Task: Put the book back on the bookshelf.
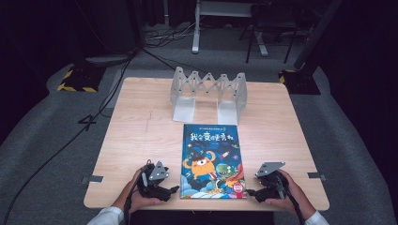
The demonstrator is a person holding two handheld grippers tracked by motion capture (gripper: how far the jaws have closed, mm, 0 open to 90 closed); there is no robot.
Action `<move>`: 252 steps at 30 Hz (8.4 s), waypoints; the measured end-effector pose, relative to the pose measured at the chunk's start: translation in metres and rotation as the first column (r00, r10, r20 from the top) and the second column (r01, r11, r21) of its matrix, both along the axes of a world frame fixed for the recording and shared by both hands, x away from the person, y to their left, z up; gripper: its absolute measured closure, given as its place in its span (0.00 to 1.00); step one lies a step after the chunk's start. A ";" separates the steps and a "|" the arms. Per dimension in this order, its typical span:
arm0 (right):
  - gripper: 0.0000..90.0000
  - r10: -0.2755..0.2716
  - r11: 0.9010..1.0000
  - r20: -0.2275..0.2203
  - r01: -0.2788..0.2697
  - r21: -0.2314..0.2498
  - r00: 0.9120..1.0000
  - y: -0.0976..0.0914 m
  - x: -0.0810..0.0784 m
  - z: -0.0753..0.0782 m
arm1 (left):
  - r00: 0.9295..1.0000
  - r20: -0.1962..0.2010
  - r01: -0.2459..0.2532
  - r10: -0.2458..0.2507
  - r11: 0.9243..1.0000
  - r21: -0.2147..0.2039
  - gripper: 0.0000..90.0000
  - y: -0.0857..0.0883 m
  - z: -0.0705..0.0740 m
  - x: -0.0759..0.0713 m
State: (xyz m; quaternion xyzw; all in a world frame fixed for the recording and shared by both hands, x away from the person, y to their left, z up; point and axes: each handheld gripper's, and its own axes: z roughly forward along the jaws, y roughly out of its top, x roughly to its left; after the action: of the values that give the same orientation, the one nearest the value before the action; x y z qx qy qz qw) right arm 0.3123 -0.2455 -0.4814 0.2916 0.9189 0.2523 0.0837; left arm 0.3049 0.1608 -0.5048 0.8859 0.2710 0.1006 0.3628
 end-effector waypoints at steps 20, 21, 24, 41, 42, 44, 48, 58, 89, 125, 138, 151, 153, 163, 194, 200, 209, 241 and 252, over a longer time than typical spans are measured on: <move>0.64 0.086 0.950 -0.195 -0.140 -0.280 0.977 0.046 -0.011 0.019 | 1.000 0.000 0.004 -0.004 1.000 0.004 0.20 -0.009 0.000 -0.005; 0.64 0.086 0.950 -0.195 -0.140 -0.280 0.977 0.046 -0.011 0.019 | 1.000 0.000 0.005 -0.005 1.000 0.005 0.20 -0.009 0.000 -0.005; 0.69 0.091 0.952 -0.189 -0.141 -0.272 0.978 0.048 -0.010 0.019 | 1.000 0.000 0.004 -0.004 1.000 0.005 0.20 -0.009 0.000 -0.005; 0.53 0.127 0.976 -0.085 -0.109 0.190 0.988 0.010 -0.011 -0.001 | 1.000 0.000 0.029 -0.029 1.000 0.005 0.20 -0.008 0.000 -0.002; 0.50 0.142 0.971 -0.073 -0.125 0.203 0.987 0.011 -0.009 -0.001 | 1.000 0.000 0.031 -0.031 1.000 0.004 0.20 -0.007 0.000 -0.001; 0.45 0.171 0.959 -0.077 -0.148 0.241 0.982 0.011 -0.005 0.001 | 0.999 -0.001 0.032 -0.032 0.999 0.004 0.20 -0.007 0.000 -0.001; 0.37 0.183 0.931 -0.102 -0.139 0.337 0.978 0.007 0.007 0.008 | 0.999 -0.001 0.034 -0.034 0.999 0.004 0.20 -0.007 0.000 -0.001; 0.31 0.188 0.905 -0.137 -0.117 0.410 0.973 0.009 0.037 0.013 | 0.999 -0.005 0.036 -0.036 0.999 0.003 0.20 -0.007 0.000 -0.001; 0.31 0.153 0.874 -0.091 -0.092 0.477 0.984 0.038 0.091 0.010 | 0.999 -0.001 0.046 -0.046 0.999 0.009 0.18 -0.007 0.000 0.002; 0.51 0.178 0.827 0.265 -0.290 0.482 0.948 0.033 0.041 0.045 | 0.998 -0.033 0.059 -0.059 0.998 0.015 0.18 -0.012 0.003 0.006; 0.51 0.187 0.825 0.395 -0.362 0.434 0.899 0.031 0.024 0.052 | 0.993 -0.059 0.100 -0.104 0.993 -0.061 0.18 -0.028 0.013 0.013; 0.51 0.192 0.821 0.453 -0.396 0.412 0.870 0.030 0.014 0.054 | 0.988 -0.097 0.102 -0.118 0.983 -0.152 0.13 -0.037 0.015 0.028; 0.51 0.196 0.820 0.465 -0.405 0.405 0.863 0.031 0.013 0.055 | 0.985 -0.108 0.116 -0.136 0.978 -0.174 0.10 -0.040 0.015 0.032; 0.51 0.205 0.813 0.489 -0.425 0.397 0.848 0.031 0.010 0.056 | 0.974 -0.125 0.155 -0.190 0.956 -0.248 0.02 -0.050 0.014 0.043; 0.57 0.234 0.809 0.482 -0.444 0.386 0.844 0.027 0.014 0.051 | 0.995 -0.017 0.087 -0.103 0.913 -0.397 0.35 -0.021 0.040 0.043; 0.58 0.219 0.815 0.482 -0.430 0.389 0.849 0.019 0.010 0.048 | 0.992 0.027 0.122 -0.121 0.908 -0.402 0.40 -0.023 0.047 0.036; 0.62 0.231 0.808 0.485 -0.444 0.387 0.843 0.009 0.003 0.048 | 0.990 0.035 0.140 -0.137 0.906 -0.400 0.37 -0.032 0.052 0.038; 0.66 0.231 0.812 0.513 -0.455 0.367 0.827 0.011 -0.001 0.054 | 0.990 0.044 0.141 -0.136 0.882 -0.450 0.48 -0.043 0.061 0.056; 0.61 0.142 0.850 0.495 -0.362 0.382 0.857 0.007 0.009 0.050 | 0.978 0.160 0.188 -0.131 0.889 -0.419 0.64 -0.039 0.076 0.037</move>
State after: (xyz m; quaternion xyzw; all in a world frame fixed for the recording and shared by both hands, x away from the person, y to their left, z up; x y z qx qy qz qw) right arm 0.3211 -0.2384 -0.4313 0.1100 0.8181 0.5327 0.1867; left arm 0.3421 0.1214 -0.4283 0.7946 0.1891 0.0643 0.5733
